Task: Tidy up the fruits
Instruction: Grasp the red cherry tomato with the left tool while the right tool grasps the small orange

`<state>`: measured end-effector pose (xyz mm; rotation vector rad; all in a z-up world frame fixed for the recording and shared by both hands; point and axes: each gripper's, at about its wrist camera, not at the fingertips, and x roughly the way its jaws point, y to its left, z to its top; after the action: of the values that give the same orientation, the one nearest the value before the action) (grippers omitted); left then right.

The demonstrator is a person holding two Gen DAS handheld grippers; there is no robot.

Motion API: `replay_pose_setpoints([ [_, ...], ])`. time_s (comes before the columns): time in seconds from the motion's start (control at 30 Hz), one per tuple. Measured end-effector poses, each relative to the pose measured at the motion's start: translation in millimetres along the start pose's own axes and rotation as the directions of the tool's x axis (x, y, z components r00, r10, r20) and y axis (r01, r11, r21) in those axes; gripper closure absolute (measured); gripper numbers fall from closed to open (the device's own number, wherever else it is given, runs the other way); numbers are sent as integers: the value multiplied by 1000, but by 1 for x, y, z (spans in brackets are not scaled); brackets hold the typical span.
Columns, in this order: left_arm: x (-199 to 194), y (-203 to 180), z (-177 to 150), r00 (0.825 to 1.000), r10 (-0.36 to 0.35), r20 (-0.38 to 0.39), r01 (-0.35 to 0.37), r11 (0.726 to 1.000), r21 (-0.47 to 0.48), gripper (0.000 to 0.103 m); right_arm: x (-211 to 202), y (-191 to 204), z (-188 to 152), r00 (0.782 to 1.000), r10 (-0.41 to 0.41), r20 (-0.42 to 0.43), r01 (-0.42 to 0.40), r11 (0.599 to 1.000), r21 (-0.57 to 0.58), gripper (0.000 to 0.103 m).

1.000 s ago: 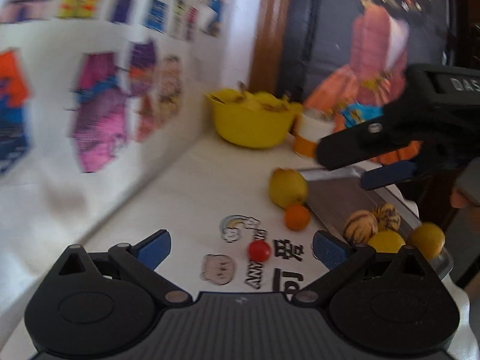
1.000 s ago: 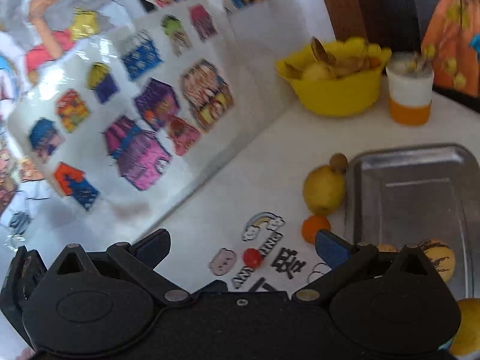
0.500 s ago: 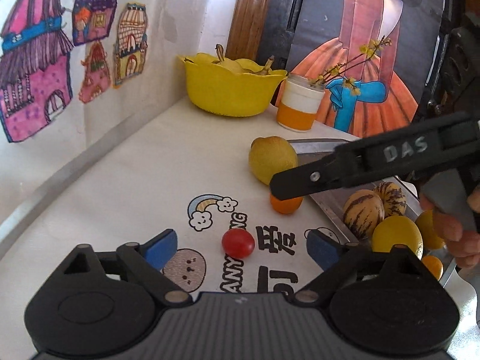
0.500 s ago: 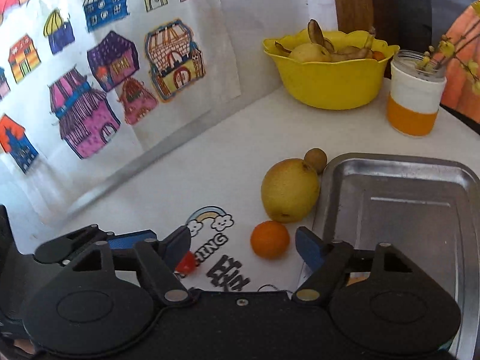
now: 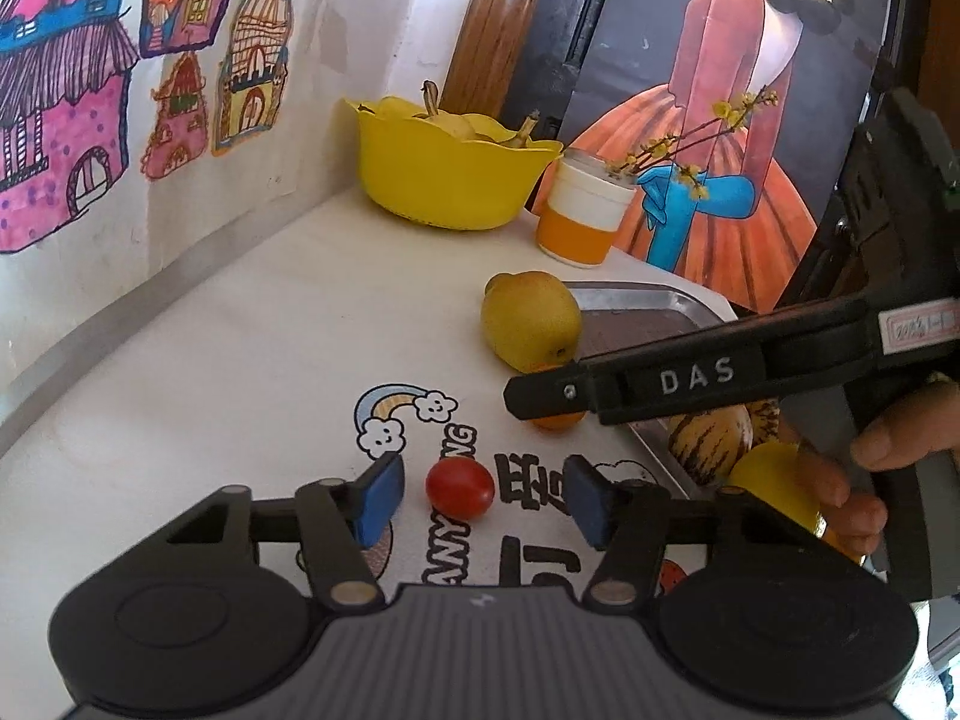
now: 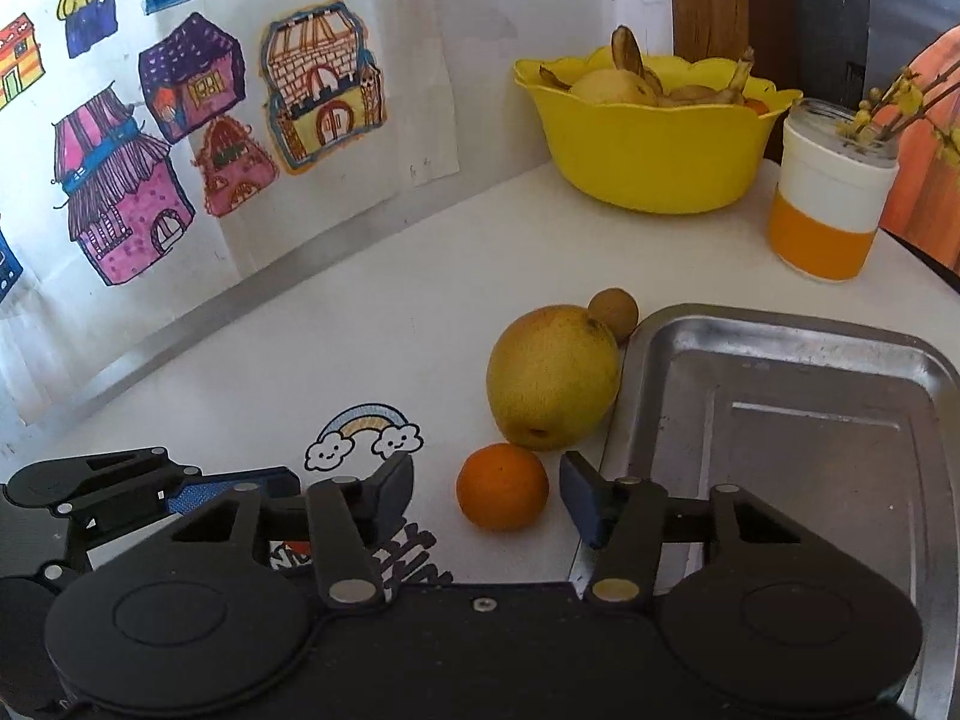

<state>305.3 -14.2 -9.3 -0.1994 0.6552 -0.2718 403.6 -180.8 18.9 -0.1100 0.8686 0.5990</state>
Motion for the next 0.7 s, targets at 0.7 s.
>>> replay_pose_setpoints([
  [0.7,1,0,0,1000,28,-6,-28,1000,-8,65,10,1,1,998,-34,-52,34,999,-12,65],
])
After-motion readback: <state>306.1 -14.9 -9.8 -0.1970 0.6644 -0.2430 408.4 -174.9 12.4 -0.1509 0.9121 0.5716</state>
